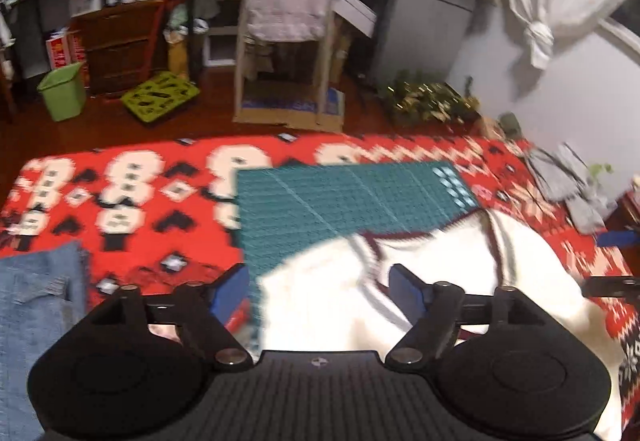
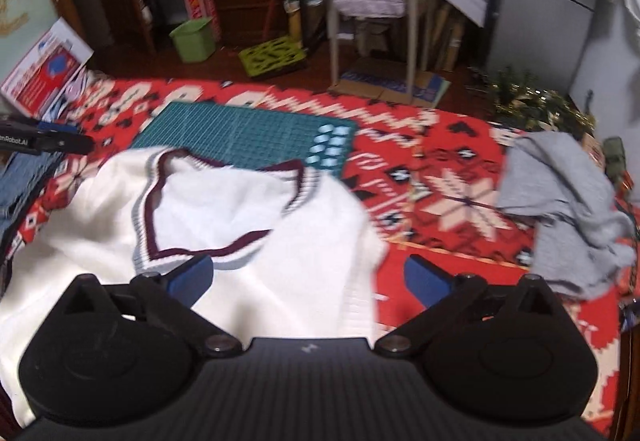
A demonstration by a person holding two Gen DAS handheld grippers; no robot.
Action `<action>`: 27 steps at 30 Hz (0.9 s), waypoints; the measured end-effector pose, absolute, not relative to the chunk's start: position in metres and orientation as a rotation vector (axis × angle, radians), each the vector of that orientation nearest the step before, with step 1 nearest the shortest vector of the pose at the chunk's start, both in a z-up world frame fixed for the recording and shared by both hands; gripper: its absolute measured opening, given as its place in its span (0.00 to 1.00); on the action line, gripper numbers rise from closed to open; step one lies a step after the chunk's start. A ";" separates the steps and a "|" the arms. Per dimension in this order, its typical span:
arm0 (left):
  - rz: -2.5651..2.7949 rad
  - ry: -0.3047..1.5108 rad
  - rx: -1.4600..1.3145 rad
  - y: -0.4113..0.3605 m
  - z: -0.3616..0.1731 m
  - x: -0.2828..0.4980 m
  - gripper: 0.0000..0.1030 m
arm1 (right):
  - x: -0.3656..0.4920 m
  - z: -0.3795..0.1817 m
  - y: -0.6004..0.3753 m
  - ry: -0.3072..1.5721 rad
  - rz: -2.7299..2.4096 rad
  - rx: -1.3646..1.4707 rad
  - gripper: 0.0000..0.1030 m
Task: Fold clothes
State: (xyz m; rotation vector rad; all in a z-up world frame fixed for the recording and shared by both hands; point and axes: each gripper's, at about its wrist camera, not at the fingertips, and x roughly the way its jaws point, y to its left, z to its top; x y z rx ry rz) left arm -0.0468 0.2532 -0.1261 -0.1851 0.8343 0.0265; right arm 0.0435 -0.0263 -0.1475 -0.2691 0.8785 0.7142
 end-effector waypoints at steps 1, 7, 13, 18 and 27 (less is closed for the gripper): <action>0.008 0.843 -0.181 0.246 -0.131 -0.046 0.78 | 0.042 -0.153 -0.020 0.884 0.719 -0.272 1.00; -0.074 0.906 -0.155 0.218 -0.163 -0.039 0.78 | 0.039 -0.189 0.003 0.912 0.693 -0.300 1.00; -0.126 0.936 -0.116 0.205 -0.181 -0.035 0.80 | 0.044 -0.215 0.003 0.950 0.666 -0.288 1.00; -0.174 0.922 -0.083 0.198 -0.189 -0.035 1.00 | 0.037 -0.220 0.003 0.907 0.642 -0.286 1.00; -0.126 0.919 0.075 0.174 -0.196 -0.037 1.00 | 0.036 -0.219 0.003 0.911 0.622 -0.274 1.00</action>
